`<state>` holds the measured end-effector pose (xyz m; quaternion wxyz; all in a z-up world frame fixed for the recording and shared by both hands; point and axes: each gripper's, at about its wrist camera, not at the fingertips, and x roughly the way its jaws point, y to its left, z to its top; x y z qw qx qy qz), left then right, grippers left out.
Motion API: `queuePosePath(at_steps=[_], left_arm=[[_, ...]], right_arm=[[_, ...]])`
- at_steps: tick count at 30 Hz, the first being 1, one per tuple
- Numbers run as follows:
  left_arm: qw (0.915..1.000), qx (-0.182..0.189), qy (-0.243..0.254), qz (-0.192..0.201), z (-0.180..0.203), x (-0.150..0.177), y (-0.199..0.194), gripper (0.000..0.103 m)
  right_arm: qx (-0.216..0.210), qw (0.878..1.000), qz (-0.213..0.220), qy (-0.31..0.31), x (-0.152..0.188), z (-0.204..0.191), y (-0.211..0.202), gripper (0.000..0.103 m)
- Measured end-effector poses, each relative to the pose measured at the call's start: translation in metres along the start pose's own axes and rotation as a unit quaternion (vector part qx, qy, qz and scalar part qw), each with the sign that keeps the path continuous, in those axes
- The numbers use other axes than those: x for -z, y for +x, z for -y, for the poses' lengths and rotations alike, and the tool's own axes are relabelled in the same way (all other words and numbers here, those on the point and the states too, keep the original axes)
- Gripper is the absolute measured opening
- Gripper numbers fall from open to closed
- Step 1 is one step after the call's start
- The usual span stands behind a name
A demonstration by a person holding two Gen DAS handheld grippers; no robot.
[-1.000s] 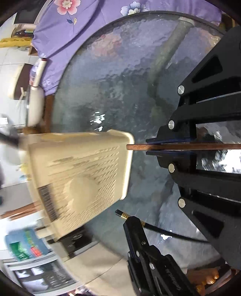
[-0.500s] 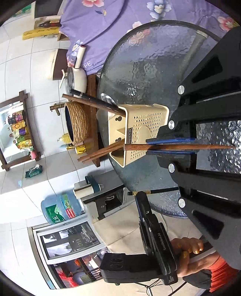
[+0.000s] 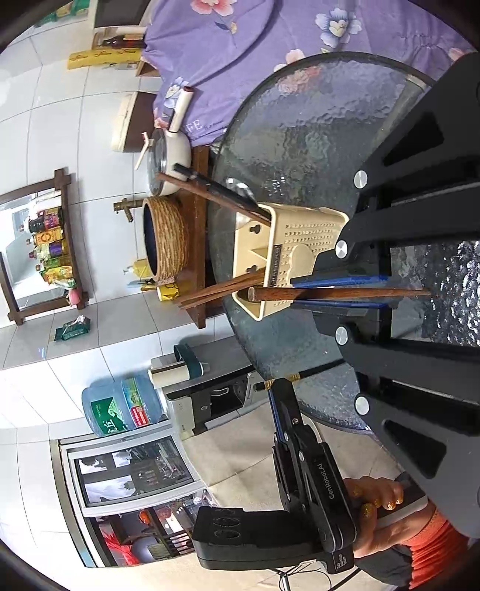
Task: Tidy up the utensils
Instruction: 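Lift both chopsticks and lower them into the holder with both tools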
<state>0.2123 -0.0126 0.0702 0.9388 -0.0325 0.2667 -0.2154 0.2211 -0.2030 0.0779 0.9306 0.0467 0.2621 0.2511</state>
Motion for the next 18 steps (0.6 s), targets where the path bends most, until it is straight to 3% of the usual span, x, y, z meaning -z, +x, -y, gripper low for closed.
queuePosePath(at_steps=[9,18], left_arm=[[0.9997,0.015,0.01,0.018,0.004,-0.04,-0.009,0.007],[0.9976,0.003,0.017,0.066,0.004,-0.136,-0.022,0.007]], right_arm=[[-0.012,1.0,0.022,-0.018,-0.05,-0.008,-0.012,0.007],[0.013,0.996,0.075,-0.044,-0.142,-0.014,-0.03,0.007]])
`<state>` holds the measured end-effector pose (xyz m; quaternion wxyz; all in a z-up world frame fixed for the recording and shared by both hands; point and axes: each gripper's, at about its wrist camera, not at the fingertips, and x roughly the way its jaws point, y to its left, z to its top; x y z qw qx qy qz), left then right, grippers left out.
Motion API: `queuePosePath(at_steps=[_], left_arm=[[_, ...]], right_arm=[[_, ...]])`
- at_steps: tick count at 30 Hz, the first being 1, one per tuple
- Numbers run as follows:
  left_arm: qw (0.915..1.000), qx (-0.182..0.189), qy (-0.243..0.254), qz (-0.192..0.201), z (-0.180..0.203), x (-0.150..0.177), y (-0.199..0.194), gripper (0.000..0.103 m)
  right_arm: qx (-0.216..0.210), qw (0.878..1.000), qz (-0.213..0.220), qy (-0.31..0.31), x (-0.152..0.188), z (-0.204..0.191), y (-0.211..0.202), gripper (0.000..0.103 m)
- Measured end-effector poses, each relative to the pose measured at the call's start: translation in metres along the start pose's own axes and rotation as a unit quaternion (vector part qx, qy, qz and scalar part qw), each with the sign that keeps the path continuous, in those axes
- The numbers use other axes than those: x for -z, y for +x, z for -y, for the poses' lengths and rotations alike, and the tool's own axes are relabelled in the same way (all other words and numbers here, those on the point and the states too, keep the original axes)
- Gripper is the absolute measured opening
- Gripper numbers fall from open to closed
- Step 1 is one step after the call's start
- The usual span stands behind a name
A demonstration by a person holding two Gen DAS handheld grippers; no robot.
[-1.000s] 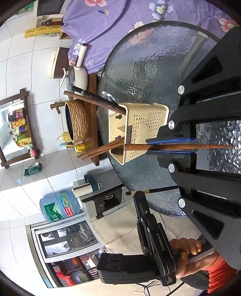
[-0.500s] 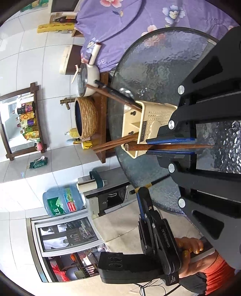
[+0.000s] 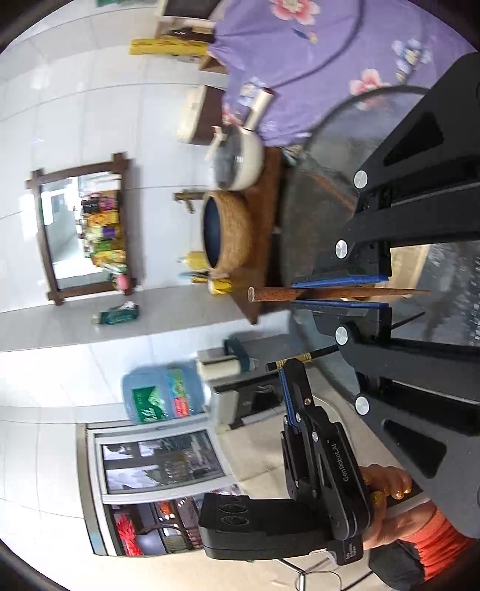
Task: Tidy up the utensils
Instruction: 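Lift both chopsticks and lower them into the holder with both tools, then open both tools and pull them back from the holder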
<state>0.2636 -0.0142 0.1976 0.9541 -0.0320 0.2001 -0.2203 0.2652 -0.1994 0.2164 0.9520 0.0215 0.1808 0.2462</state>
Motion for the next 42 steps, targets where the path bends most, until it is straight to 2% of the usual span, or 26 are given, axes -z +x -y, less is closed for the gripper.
queuePosePath(at_steps=[5,9,14,19,26,29,33,34,35,36,37,39,41,42], left_arm=[[0.9994,-0.027,-0.007,0.021,-0.005,-0.033,0.016,0.007],[0.9991,-0.039,-0.016,0.011,-0.013,-0.035,0.042,0.007],[0.9982,-0.055,-0.019,-0.017,-0.022,-0.01,0.076,0.007],[0.9966,-0.052,-0.031,-0.056,-0.031,0.025,0.103,0.007],[0.9941,-0.05,-0.037,-0.089,-0.038,0.059,0.125,0.007],[0.9935,-0.053,-0.036,-0.093,-0.04,0.066,0.13,0.007],[0.9949,-0.058,-0.031,-0.077,-0.039,0.07,0.123,0.008],[0.9953,-0.057,-0.029,-0.073,-0.038,0.071,0.12,0.012],[0.9958,-0.057,-0.026,-0.066,-0.036,0.07,0.114,0.015],[0.9964,-0.059,-0.022,-0.056,-0.034,0.07,0.106,0.025],[0.9968,-0.062,-0.019,-0.046,-0.032,0.069,0.099,0.038],[0.9971,-0.073,-0.011,-0.021,-0.028,0.07,0.081,0.052],[0.9967,-0.08,-0.006,-0.004,-0.026,0.071,0.065,0.06],[0.9964,-0.084,-0.005,0.008,-0.025,0.075,0.052,0.069]], right_arm=[[0.006,0.999,0.024,0.025,-0.036,0.01,0.014,0.007],[0.032,0.999,0.017,0.018,-0.034,0.017,0.041,0.007],[0.049,0.999,-0.011,0.013,-0.008,0.025,0.077,0.007],[0.056,0.997,-0.04,0.018,0.026,0.032,0.105,0.007],[0.064,0.996,-0.064,0.02,0.058,0.037,0.126,0.007],[0.067,0.995,-0.065,0.028,0.064,0.041,0.129,0.007],[0.078,0.995,-0.056,0.022,0.066,0.044,0.128,0.009],[0.084,0.995,-0.052,0.018,0.066,0.044,0.125,0.01],[0.089,0.995,-0.047,0.016,0.065,0.043,0.123,0.022],[0.091,0.995,-0.039,0.015,0.065,0.043,0.117,0.044],[0.095,0.995,-0.025,0.018,0.065,0.043,0.11,0.055],[0.105,0.994,-0.007,0.009,0.062,0.042,0.096,0.058],[0.114,0.993,0.012,0.003,0.061,0.039,0.081,0.059],[0.119,0.993,0.027,0.002,0.064,0.037,0.069,0.063]])
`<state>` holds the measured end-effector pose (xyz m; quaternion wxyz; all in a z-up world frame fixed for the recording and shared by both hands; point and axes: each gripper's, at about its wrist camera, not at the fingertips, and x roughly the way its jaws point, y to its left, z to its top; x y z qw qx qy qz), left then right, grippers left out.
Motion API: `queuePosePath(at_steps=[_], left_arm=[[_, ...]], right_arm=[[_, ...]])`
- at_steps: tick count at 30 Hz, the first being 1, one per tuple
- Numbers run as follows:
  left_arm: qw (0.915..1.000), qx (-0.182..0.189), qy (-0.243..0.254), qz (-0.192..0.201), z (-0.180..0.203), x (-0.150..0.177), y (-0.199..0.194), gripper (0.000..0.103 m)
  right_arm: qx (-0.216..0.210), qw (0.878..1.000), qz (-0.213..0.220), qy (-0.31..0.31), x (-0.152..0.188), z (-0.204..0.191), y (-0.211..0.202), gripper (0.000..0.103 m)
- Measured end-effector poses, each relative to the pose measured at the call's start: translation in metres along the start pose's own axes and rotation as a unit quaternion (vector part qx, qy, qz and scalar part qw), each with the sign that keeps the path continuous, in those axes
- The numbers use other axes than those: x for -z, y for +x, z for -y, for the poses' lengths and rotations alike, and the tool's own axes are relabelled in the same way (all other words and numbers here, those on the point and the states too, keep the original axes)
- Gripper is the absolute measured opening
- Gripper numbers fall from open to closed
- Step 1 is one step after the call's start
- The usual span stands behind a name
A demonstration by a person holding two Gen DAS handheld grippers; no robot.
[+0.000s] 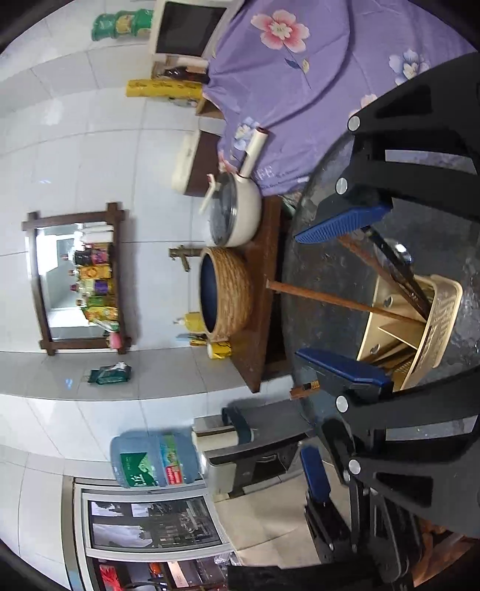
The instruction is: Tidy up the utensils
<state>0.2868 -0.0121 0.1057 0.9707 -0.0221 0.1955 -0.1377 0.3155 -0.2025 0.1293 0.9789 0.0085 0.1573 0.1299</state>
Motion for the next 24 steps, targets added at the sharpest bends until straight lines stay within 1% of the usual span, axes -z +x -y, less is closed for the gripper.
queuePosePath(at_steps=[1,2,3,4,7,8,10,12,13,15,17,18,19,20,21,24], left_arm=[[1.0,-0.003,-0.001,0.008,-0.001,0.003,-0.008,0.079],[0.9997,-0.011,-0.005,0.022,-0.004,0.009,-0.021,0.084],[0.9989,-0.026,-0.007,0.039,-0.006,0.015,-0.034,0.093],[0.9979,-0.038,-0.006,0.052,-0.007,0.021,-0.043,0.097],[0.9931,-0.079,-0.002,0.087,-0.006,0.042,-0.077,0.097],[0.9917,-0.087,-0.005,0.095,-0.005,0.052,-0.089,0.097],[0.9908,-0.089,-0.012,0.101,-0.002,0.07,-0.108,0.097],[0.9906,-0.097,-0.023,0.094,0.0,0.089,-0.122,0.097],[0.9914,-0.097,-0.029,0.083,0.001,0.101,-0.127,0.097],[0.9938,-0.09,-0.043,0.05,0.003,0.123,-0.135,0.097],[0.995,-0.084,-0.048,0.024,0.004,0.14,-0.141,0.097],[0.995,-0.087,-0.047,0.017,0.004,0.145,-0.143,0.097],[0.9941,-0.098,-0.045,0.011,0.004,0.153,-0.148,0.097],[0.9928,-0.11,-0.047,0.011,0.003,0.161,-0.156,0.097],[0.9922,-0.114,-0.049,0.014,0.003,0.166,-0.161,0.097],[0.9919,-0.108,-0.059,0.03,0.003,0.181,-0.182,0.097]], right_arm=[[0.002,1.0,0.008,0.0,0.002,0.0,-0.009,0.066],[0.004,1.0,0.02,-0.004,0.007,-0.002,-0.023,0.072],[0.009,0.999,0.032,-0.01,0.013,-0.006,-0.037,0.079],[0.012,0.999,0.041,-0.02,0.02,-0.011,-0.05,0.082],[0.024,0.996,0.067,-0.049,0.046,-0.029,-0.086,0.091],[0.03,0.995,0.08,-0.057,0.06,-0.036,-0.102,0.097],[0.033,0.992,0.098,-0.066,0.086,-0.047,-0.128,0.098],[0.03,0.992,0.099,-0.067,0.11,-0.057,-0.148,0.098],[0.028,0.993,0.099,-0.061,0.125,-0.061,-0.159,0.097],[0.035,0.993,0.103,-0.046,0.148,-0.064,-0.176,0.097],[0.042,0.993,0.101,-0.034,0.17,-0.064,-0.191,0.097],[0.049,0.994,0.094,-0.029,0.18,-0.063,-0.198,0.098],[0.05,0.995,0.088,-0.026,0.186,-0.061,-0.204,0.097],[0.049,0.995,0.081,-0.02,0.192,-0.059,-0.209,0.097],[0.047,0.996,0.077,-0.016,0.196,-0.057,-0.214,0.097],[0.05,0.996,0.078,-0.005,0.207,-0.054,-0.233,0.097]])
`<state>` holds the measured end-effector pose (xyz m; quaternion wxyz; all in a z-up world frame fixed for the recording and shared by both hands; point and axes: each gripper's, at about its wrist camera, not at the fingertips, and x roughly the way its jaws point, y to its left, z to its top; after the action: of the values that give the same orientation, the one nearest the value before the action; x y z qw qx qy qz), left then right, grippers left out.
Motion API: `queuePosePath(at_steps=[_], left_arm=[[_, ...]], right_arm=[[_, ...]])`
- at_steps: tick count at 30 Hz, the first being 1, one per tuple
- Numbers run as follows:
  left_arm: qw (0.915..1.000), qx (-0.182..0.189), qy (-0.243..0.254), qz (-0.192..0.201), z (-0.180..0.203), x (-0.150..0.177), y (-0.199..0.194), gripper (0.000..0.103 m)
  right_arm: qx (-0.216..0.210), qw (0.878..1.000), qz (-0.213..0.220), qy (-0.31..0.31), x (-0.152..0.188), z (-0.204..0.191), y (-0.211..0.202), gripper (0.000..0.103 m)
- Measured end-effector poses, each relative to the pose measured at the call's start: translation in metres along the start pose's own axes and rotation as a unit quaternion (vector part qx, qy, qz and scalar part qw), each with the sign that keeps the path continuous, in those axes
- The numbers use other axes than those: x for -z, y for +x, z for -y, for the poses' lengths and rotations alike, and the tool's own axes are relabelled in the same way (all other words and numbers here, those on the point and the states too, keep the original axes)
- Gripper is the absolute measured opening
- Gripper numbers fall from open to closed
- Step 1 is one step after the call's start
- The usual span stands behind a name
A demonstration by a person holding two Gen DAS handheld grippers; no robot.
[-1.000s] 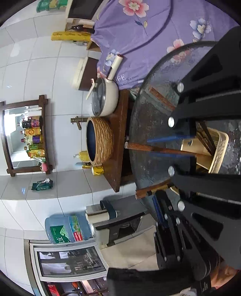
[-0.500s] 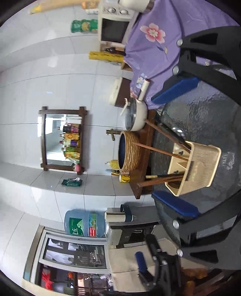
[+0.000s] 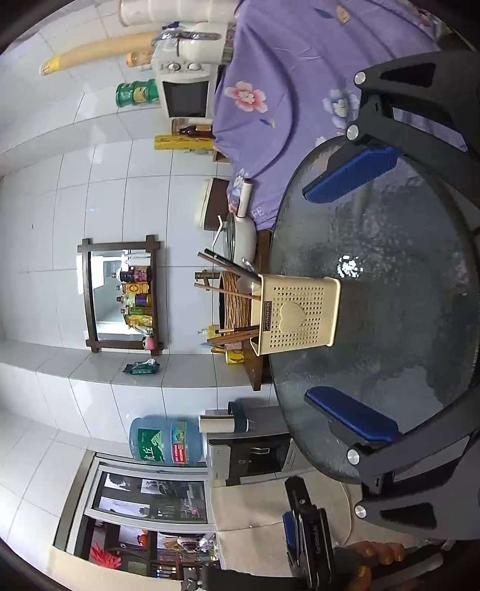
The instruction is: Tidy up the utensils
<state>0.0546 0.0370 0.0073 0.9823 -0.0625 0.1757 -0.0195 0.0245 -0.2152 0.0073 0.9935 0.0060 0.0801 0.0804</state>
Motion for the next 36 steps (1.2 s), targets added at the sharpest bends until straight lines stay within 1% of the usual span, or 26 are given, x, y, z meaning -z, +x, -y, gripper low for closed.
queuePosePath(at_steps=[3,6,10,13,16,18,26,33,36], left_arm=[[0.9998,0.001,0.015,0.011,0.002,0.009,-0.017,0.097],[0.999,-0.003,0.038,0.022,0.009,0.011,-0.029,0.097],[0.9983,0.006,0.049,0.033,0.019,0.009,-0.039,0.097],[0.9976,0.005,0.055,0.043,0.025,0.008,-0.045,0.097],[0.9976,0.01,0.056,0.04,0.026,0.008,-0.046,0.097],[0.9976,0.005,0.058,0.039,0.027,0.008,-0.046,0.097],[0.9976,0.001,0.062,0.031,0.028,0.007,-0.045,0.097],[0.9977,0.008,0.061,0.026,0.031,0.007,-0.044,0.097],[0.9977,0.005,0.06,0.031,0.029,0.006,-0.045,0.097]], right_arm=[[0.001,1.0,-0.006,-0.003,0.007,0.002,-0.016,0.098],[0.001,1.0,-0.004,-0.008,0.009,0.001,-0.029,0.097],[-0.01,1.0,-0.002,-0.012,0.008,-0.006,-0.042,0.097],[-0.009,1.0,0.004,-0.027,0.006,-0.013,-0.048,0.097],[-0.007,0.999,0.009,-0.037,0.005,-0.017,-0.052,0.097],[-0.003,0.999,0.01,-0.039,0.005,-0.017,-0.053,0.097],[-0.006,1.0,0.002,-0.022,0.005,-0.01,-0.05,0.097],[-0.002,1.0,-0.001,-0.015,0.005,-0.006,-0.049,0.097],[0.0,1.0,-0.002,-0.017,0.005,-0.006,-0.049,0.097]])
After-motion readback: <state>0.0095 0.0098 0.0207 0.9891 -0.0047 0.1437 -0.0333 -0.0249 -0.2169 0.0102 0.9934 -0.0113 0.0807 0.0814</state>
